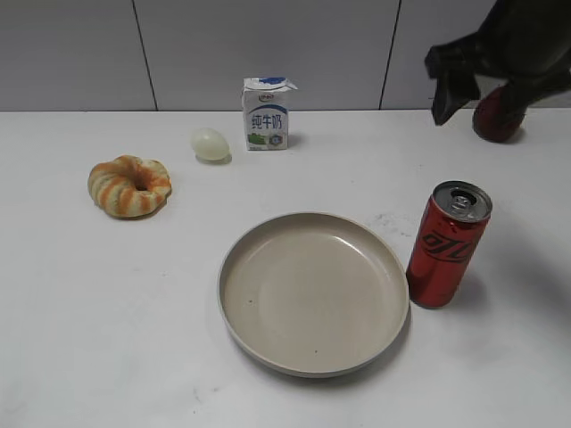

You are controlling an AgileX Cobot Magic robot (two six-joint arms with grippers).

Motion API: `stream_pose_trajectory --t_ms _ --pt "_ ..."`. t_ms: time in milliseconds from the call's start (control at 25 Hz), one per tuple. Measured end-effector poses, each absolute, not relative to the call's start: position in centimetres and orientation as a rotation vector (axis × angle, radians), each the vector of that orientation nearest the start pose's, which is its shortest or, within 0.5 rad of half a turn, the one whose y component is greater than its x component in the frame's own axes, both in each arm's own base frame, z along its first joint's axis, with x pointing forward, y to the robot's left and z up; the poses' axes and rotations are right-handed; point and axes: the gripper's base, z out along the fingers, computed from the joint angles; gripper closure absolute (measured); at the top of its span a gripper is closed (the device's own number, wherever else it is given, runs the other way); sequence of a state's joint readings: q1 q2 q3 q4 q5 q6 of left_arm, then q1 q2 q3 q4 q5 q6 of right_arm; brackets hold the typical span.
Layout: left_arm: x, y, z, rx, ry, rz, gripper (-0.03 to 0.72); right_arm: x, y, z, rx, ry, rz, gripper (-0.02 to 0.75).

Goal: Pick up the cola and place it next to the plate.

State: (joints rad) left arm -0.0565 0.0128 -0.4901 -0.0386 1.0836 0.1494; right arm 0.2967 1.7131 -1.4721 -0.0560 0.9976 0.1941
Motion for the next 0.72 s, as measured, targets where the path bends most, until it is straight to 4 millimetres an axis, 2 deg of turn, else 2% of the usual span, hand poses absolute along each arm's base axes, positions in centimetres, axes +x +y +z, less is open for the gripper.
stream_pose_trajectory --t_ms 120,360,480,560,720 --pt "-0.3 -0.3 27.3 0.217 2.078 0.010 0.452 37.3 8.4 31.1 -0.142 2.747 0.028 0.151" --pt "-0.3 -0.3 27.3 0.217 2.078 0.010 0.452 39.5 3.4 31.5 -0.076 2.789 -0.027 0.151" --pt "-0.3 -0.3 27.3 0.217 2.078 0.010 0.452 39.7 0.6 31.5 0.006 2.797 -0.022 0.151" --pt "-0.3 -0.3 27.3 0.217 2.078 0.010 0.452 39.5 -0.6 31.5 0.062 2.798 0.022 0.151" --pt "-0.3 -0.3 27.3 0.216 2.078 0.010 0.452 37.3 -1.4 32.4 0.076 2.797 0.039 0.151"
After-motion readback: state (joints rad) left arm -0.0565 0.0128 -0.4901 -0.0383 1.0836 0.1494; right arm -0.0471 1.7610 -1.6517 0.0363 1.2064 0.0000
